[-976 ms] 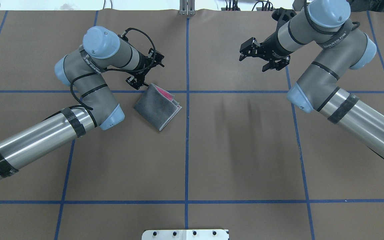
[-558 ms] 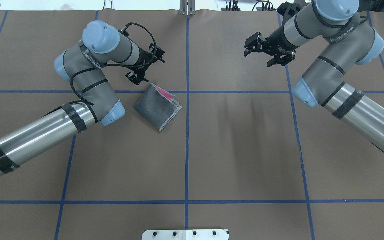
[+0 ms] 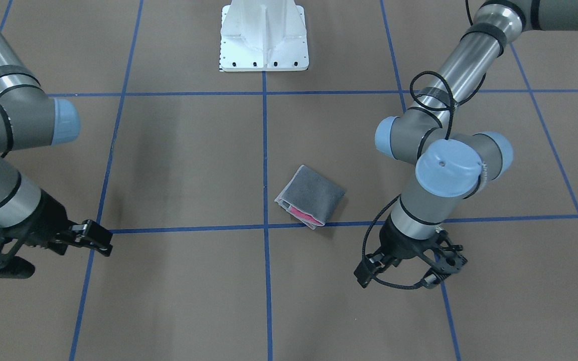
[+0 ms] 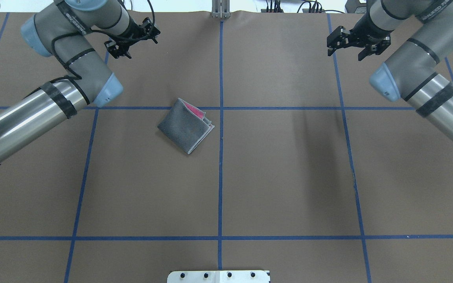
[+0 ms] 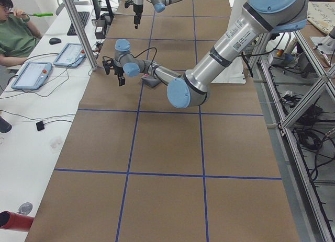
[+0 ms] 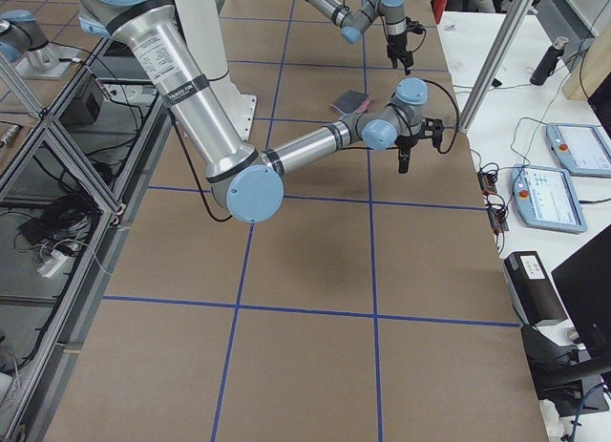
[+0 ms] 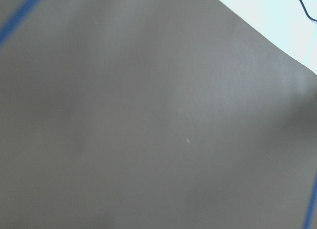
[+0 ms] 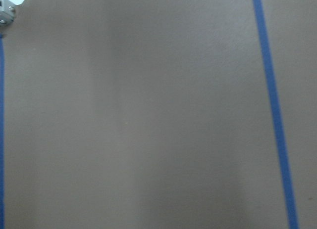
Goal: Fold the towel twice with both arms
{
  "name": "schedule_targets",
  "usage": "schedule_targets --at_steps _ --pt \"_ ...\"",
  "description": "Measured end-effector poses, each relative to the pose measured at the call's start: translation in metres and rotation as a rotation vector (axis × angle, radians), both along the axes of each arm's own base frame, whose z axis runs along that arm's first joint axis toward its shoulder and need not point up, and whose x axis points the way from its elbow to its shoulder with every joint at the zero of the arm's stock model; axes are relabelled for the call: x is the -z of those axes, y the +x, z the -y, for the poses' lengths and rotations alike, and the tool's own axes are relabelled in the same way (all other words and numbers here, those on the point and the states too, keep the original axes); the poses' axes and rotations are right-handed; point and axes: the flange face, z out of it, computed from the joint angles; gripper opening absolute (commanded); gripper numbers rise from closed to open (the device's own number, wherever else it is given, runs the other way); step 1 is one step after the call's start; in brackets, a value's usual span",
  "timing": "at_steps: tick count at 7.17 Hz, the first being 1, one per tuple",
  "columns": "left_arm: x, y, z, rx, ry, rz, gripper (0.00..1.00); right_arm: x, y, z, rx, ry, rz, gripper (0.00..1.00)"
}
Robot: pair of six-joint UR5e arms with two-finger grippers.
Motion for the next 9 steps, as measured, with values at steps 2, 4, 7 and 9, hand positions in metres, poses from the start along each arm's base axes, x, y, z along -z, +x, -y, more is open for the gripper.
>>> schedule_targets --at_steps 2,4,7,9 --pt "-0.003 -0.069 0.026 -0.059 0.048 0.148 1.00 -0.034 0.064 0.016 0.120 0.046 -0.187 1.00" --pt "-0.015 -0.147 0.034 -0.197 0.120 0.305 1.00 -0.073 0.133 0.020 0.237 0.109 -0.314 1.00" --pt "-0.077 -0.282 0.000 -0.442 0.243 0.420 1.00 -0.134 0.256 -0.001 0.288 0.132 -0.250 1.00" --pt "-0.127 -0.373 -0.025 -0.562 0.335 0.367 1.00 -0.175 0.334 -0.034 0.316 0.153 -0.175 1.00"
